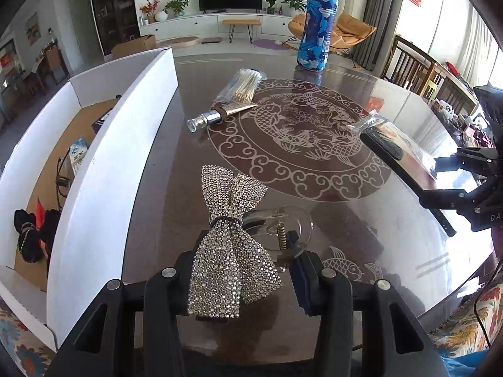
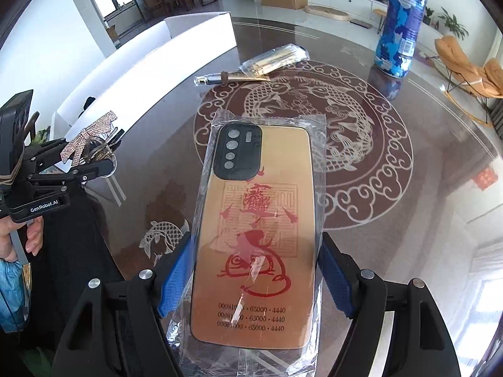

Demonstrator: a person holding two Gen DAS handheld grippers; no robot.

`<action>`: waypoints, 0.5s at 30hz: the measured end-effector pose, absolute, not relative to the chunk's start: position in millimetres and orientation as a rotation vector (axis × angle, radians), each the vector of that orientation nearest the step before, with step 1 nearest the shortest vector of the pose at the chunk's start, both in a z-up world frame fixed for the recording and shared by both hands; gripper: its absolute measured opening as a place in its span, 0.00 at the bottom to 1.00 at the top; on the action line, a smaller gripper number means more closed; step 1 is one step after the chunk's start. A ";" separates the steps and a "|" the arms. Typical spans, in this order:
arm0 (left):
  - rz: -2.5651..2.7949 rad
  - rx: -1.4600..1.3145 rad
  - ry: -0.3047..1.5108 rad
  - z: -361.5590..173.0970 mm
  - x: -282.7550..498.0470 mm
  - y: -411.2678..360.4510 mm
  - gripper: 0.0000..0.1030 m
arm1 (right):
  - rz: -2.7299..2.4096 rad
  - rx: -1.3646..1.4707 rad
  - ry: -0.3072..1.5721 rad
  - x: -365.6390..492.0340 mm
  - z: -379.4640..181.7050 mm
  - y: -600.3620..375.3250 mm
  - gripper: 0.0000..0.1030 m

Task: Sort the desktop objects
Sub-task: 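Carry the clip and phone case into the white bin and open both tools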

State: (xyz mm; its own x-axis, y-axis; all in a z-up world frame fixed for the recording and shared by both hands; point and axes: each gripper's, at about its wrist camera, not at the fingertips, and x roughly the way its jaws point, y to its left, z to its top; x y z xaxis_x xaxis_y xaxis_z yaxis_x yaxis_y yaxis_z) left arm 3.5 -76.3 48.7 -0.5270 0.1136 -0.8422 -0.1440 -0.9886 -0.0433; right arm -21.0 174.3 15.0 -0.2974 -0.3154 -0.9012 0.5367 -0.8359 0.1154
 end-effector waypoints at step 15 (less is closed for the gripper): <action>2.821 -1.381 -0.007 118.2 8.2 -183.3 0.46 | -1.996 1.227 0.341 -35.0 71.1 34.9 0.74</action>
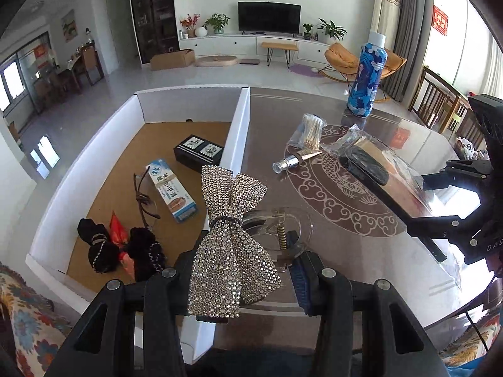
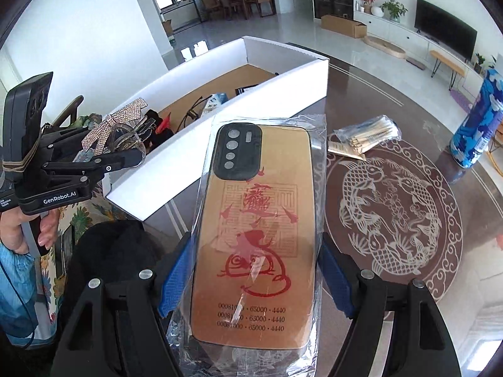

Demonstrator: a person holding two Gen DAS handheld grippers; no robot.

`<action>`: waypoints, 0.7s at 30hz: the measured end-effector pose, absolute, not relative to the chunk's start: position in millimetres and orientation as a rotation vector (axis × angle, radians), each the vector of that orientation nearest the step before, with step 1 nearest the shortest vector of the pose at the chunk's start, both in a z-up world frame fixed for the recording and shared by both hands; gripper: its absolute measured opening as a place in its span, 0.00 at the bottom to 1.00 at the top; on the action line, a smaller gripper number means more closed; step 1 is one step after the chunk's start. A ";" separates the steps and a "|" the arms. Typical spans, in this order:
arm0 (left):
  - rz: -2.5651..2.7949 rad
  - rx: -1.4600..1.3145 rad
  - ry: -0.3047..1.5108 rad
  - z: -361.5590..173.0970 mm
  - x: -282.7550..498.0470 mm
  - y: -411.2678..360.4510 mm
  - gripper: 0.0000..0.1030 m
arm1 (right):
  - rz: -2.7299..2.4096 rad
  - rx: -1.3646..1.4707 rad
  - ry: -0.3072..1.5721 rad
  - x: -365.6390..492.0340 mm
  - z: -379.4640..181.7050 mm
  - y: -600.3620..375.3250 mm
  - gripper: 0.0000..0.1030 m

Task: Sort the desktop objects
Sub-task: 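Carry the clip and phone case into the white bin and open both tools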

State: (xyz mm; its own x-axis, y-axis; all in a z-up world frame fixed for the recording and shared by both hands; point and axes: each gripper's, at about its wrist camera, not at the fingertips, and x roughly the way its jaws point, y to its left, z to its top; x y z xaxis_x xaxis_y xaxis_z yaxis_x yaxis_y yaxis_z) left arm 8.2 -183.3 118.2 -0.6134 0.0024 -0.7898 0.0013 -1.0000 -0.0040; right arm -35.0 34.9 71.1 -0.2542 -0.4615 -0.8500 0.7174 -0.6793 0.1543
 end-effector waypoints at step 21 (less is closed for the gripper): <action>2.965 -1.597 -0.266 100.9 -62.3 -355.7 0.46 | -1.875 1.148 0.298 -143.2 87.5 -219.3 0.74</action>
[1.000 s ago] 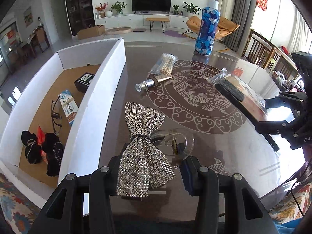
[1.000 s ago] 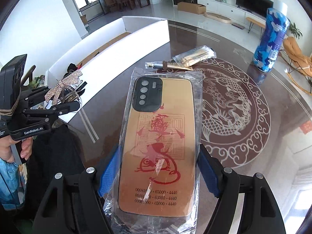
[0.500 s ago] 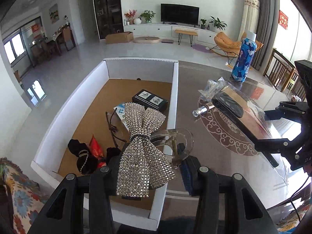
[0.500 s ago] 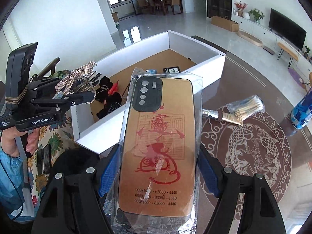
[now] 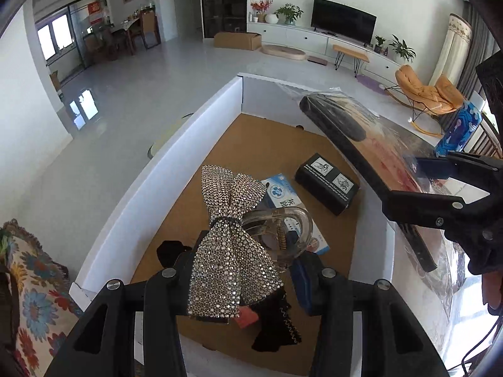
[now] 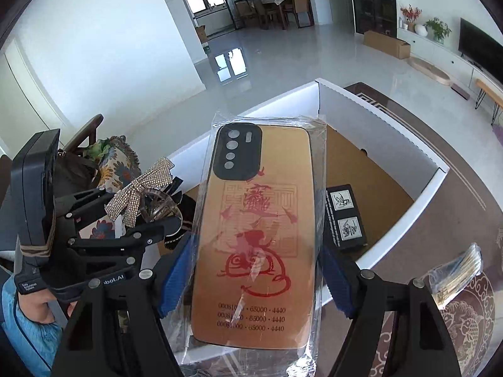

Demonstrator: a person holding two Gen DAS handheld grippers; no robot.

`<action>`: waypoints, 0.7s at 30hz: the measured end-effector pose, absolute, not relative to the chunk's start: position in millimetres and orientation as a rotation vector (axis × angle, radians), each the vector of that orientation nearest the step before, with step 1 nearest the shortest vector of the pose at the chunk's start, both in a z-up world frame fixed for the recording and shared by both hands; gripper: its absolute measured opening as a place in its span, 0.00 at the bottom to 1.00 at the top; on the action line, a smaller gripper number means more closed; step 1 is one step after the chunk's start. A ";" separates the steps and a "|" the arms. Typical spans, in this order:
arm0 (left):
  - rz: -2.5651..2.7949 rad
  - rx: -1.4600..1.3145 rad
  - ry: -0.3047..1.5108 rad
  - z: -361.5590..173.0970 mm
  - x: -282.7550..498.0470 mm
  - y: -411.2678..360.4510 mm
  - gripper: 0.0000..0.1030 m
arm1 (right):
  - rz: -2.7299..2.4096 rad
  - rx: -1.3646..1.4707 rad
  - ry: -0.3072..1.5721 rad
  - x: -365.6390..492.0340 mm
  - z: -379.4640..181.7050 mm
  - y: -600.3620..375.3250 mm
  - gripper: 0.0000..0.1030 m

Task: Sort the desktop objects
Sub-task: 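Carry the clip and phone case into the white bin and open both tools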

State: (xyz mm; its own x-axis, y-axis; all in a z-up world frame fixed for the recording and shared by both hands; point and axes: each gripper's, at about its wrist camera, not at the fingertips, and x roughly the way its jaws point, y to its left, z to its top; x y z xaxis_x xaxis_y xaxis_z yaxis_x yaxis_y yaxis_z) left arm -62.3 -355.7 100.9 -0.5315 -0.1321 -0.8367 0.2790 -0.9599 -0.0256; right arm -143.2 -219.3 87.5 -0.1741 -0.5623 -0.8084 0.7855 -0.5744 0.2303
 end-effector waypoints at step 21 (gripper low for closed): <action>-2.270 1.540 0.236 19.9 -91.4 -384.6 0.68 | -1.847 1.219 0.531 -161.0 -17.8 -297.8 0.78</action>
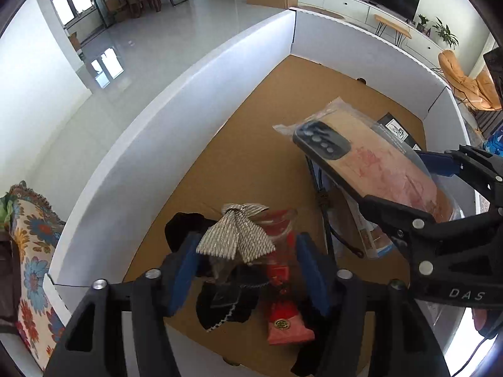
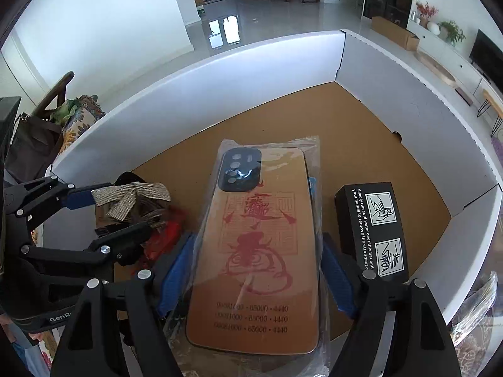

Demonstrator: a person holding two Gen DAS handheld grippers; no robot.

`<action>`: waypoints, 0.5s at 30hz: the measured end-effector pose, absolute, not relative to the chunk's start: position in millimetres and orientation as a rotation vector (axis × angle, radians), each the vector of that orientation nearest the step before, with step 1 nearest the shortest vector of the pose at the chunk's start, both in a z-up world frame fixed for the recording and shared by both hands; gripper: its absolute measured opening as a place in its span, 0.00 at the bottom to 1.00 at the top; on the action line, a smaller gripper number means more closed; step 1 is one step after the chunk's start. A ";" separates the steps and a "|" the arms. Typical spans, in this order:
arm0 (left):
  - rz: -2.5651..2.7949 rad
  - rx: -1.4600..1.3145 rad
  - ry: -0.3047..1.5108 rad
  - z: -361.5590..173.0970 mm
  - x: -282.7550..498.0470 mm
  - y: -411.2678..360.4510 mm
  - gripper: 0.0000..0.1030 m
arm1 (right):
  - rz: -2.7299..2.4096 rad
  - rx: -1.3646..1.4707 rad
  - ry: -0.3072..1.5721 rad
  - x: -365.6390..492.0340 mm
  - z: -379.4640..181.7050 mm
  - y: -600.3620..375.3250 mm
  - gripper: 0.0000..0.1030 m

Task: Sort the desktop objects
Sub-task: 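Carry the clip and phone case into the white bin and open both tools, then withdraw both tools from the bin back over the table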

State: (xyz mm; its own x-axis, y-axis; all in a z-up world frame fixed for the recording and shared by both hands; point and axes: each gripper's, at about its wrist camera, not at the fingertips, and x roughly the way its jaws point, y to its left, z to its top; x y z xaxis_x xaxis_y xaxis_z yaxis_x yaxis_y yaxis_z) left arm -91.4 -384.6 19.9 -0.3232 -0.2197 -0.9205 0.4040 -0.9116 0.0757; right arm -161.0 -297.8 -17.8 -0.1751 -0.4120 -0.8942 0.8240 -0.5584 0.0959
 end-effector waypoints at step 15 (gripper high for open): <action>-2.283 1.460 0.228 29.6 -70.3 -373.9 0.76 | -1.853 1.193 0.496 -148.6 -2.8 -277.2 0.80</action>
State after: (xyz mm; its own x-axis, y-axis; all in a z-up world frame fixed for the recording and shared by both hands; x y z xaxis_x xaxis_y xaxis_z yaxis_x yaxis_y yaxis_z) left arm -70.3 -373.9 29.6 -0.3614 -0.2580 -0.8960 0.4300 -0.8988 0.0854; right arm -148.6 -277.2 -2.8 -0.1793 -0.4438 -0.8780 0.8230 -0.5566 0.1132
